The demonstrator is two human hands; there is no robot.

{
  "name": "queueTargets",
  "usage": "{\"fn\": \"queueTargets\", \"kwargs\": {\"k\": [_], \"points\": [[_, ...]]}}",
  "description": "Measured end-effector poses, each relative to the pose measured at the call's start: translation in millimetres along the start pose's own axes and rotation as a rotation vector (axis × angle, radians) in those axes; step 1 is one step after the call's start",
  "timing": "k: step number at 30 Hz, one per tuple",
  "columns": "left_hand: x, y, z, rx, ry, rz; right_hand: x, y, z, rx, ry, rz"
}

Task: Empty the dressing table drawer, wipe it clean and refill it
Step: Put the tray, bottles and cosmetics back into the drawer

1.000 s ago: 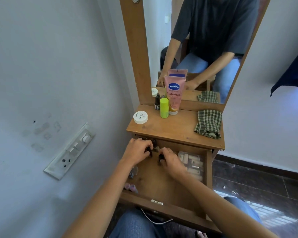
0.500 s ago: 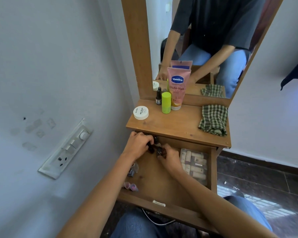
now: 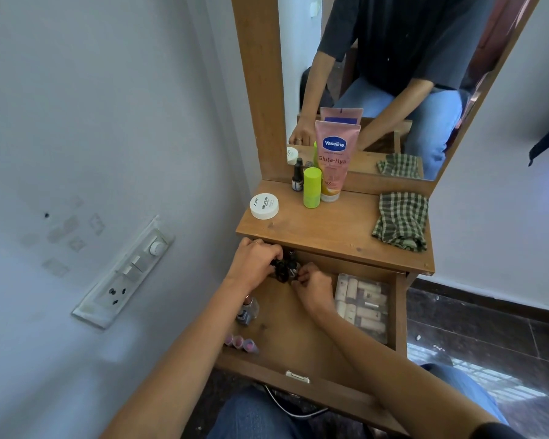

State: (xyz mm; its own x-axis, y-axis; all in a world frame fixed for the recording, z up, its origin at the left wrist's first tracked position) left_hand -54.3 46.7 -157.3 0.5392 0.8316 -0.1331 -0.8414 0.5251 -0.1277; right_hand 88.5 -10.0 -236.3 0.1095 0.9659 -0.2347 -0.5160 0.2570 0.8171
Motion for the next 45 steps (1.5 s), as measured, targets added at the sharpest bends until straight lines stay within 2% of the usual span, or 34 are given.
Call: {"fn": "queueTargets", "kwargs": {"k": [6,17,27,31,37,43,45], "points": [[-0.7,0.7,-0.1,-0.007,-0.013,0.001,1.6,-1.3,-2.4,-0.028,-0.013,0.020],[2.6,-8.7,0.6,0.186,0.005,0.024,3.3,-1.0,-4.6,-0.023,-0.027,0.003],[0.1,-12.3,0.2,0.162,-0.013,0.043,2.9,2.5,0.2,-0.033,0.001,0.014],[-9.1,-12.2,4.4,0.085,-0.076,0.039,-10.9,5.0,8.7,-0.034,-0.007,0.087],[-28.8,-16.7,24.0,-0.113,-0.283,0.080,-36.7,25.0,35.9,-0.145,-0.024,0.266],[-21.1,-19.9,51.2,-0.281,-0.392,0.157,-19.5,79.9,79.1,-0.325,-0.177,0.431],[-12.3,-20.5,59.0,-0.388,-0.428,0.196,-3.5,101.3,94.1,-0.418,-0.226,0.409]]}}
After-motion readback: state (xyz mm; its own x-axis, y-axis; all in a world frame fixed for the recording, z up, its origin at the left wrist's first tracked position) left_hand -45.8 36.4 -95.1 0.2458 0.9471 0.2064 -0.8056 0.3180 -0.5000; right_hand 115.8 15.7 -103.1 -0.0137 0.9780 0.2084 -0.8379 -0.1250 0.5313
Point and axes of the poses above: each hand's wrist, its own x-axis towards the middle knuckle, its own z-axis out of the back of the hand, y = z × x, the point moved 1 cm from there along x, towards the middle knuckle, and after that the axes turned 11 degrees about y, right-handed, at the moved point
